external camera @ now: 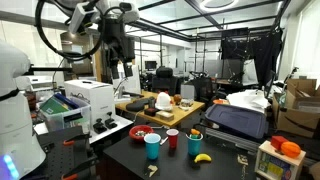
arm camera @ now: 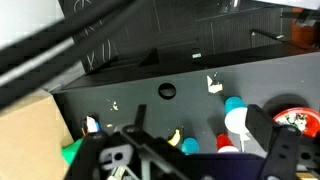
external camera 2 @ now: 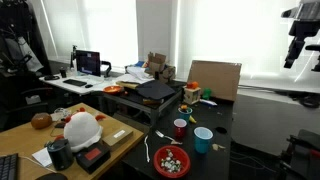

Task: Pick up the cup and pour it's contents in the bowl

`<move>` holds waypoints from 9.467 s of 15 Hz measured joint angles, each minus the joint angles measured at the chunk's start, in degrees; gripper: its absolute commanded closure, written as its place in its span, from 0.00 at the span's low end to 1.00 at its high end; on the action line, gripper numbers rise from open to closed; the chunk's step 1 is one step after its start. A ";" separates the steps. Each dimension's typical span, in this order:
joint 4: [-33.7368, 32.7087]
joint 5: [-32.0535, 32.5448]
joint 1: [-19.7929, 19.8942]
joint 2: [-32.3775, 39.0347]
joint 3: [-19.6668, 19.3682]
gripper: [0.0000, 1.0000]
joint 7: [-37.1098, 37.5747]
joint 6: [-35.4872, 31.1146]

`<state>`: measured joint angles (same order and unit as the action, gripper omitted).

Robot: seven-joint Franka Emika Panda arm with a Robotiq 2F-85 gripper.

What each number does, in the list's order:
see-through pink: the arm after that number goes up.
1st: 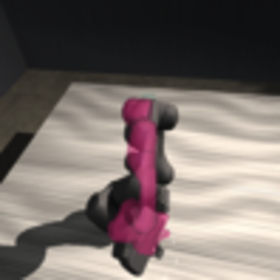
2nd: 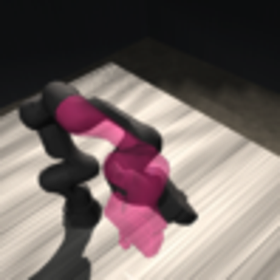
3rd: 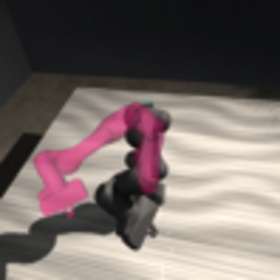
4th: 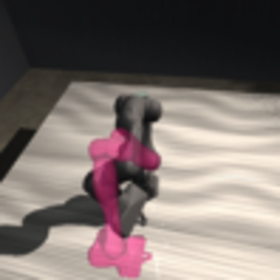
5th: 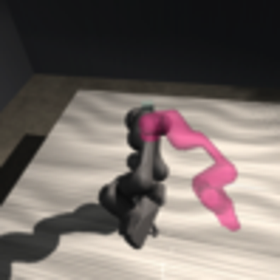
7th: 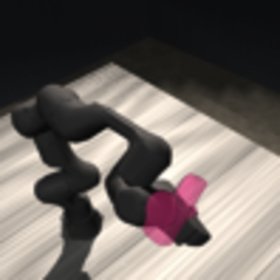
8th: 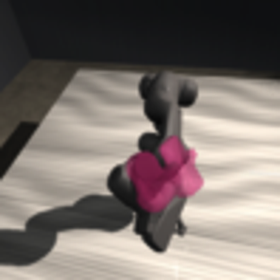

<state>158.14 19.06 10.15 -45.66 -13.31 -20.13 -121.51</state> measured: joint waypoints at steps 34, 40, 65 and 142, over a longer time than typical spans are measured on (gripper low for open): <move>-13.92 -3.89 -5.65 19.35 0.01 0.00 -0.10 -7.17; -25.43 -18.25 -7.87 38.71 0.19 0.00 -1.64 -11.15; -50.84 -17.53 -5.39 78.33 4.75 0.00 26.71 -16.36; -80.58 -29.58 -5.85 107.28 5.10 0.00 51.79 -15.47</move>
<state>77.55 -10.51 4.31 61.62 -8.20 31.67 -136.98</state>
